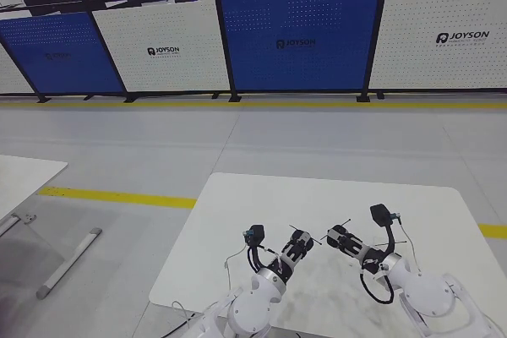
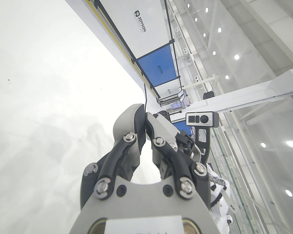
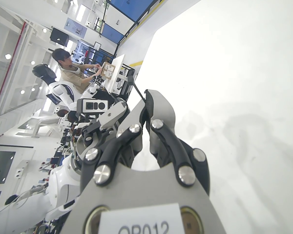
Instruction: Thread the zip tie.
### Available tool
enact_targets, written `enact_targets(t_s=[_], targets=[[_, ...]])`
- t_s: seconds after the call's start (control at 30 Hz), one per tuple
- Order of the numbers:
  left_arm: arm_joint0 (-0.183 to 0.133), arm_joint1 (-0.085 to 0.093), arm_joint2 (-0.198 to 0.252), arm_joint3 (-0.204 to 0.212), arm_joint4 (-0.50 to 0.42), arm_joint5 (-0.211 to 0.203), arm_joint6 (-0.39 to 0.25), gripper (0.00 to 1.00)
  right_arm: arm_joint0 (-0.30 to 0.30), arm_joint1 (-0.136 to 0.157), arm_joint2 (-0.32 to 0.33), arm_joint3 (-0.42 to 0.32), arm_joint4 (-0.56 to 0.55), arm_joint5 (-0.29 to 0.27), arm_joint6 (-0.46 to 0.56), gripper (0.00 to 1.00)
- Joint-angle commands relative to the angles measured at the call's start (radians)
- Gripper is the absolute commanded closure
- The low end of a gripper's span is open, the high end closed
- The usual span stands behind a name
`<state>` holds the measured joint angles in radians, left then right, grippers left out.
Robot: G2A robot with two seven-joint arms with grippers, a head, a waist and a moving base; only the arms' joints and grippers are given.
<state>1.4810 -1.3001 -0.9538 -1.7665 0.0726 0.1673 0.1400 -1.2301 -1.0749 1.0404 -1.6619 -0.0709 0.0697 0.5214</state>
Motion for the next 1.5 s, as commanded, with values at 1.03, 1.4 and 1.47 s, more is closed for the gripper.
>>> enact_targets(t_s=[1.03,1.4,1.47], targets=[[0.014,-0.004,0.006,0.023,0.083,-0.04,0.092,1.0,-0.002,0.0,0.0,0.0,0.0,-0.001,-0.003,1.0],[0.014,-0.004,0.006,0.023,0.083,-0.04,0.092,1.0,-0.011,-0.009,-0.01,-0.015,-0.032,-0.004,-0.026,1.0],[0.014,-0.004,0.006,0.023,0.083,-0.04,0.092,1.0,-0.011,-0.009,-0.01,-0.015,-0.032,-0.004,-0.026,1.0]])
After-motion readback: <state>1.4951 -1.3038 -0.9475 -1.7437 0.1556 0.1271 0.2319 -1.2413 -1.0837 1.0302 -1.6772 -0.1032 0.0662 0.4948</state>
